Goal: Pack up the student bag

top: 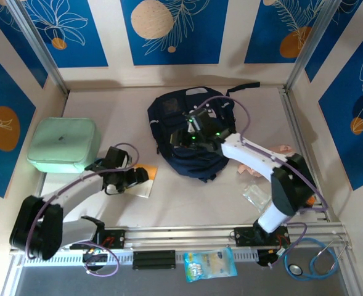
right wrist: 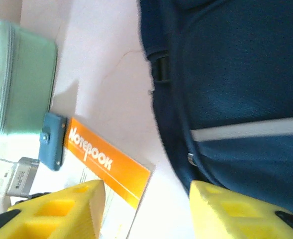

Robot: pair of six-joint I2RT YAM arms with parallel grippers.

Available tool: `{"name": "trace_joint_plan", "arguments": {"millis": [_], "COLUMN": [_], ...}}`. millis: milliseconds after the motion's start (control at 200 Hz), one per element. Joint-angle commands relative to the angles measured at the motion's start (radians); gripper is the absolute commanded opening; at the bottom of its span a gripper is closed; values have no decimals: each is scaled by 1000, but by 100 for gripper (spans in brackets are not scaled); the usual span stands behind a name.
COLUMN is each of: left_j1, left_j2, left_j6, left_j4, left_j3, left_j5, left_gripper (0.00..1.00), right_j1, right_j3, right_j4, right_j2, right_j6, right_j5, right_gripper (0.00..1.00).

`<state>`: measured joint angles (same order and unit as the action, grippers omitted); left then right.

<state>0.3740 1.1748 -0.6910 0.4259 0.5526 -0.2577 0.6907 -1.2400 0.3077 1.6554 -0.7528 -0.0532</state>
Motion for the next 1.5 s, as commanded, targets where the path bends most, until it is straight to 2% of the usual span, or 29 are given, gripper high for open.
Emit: {"name": "trace_joint_plan", "arguments": {"millis": [0,105,215,250,375,600,835,1020,1155,1406,1496], "left_j1": [1,-16,-44,-52,-68,-73,-72,-67,-61,-42,-43], "left_j2": [-54,-67,-68,-70,-64,-21,58,114,204,376,403], "left_j6": [-8,-25,-40,-42,-47,-60,-72,-80,-85,-39,-17], "left_j4": [141,176,174,166,143,104,-16,-106,-158,-231,-212], "left_j3": [28,28,17,15,11,4,9,20,24,113,161], "left_j5": [96,184,229,230,223,196,114,28,-15,-67,-78], "left_gripper": [72,61,52,51,49,43,38,38,38,40,40], "right_j1": [48,93,136,148,192,216,213,210,210,216,212], "right_j3": [-91,-170,-267,-304,-427,-509,-404,-125,10,90,109], "right_j4": [50,68,97,111,174,241,279,160,103,31,-7], "right_j2": [106,209,331,372,492,597,568,412,324,292,272], "right_j6": [70,99,124,133,151,138,136,81,63,73,35], "right_j5": [98,129,178,196,208,130,67,79,110,228,228], "right_gripper": [40,31,25,22,20,20,20,17,17,17,17]}}
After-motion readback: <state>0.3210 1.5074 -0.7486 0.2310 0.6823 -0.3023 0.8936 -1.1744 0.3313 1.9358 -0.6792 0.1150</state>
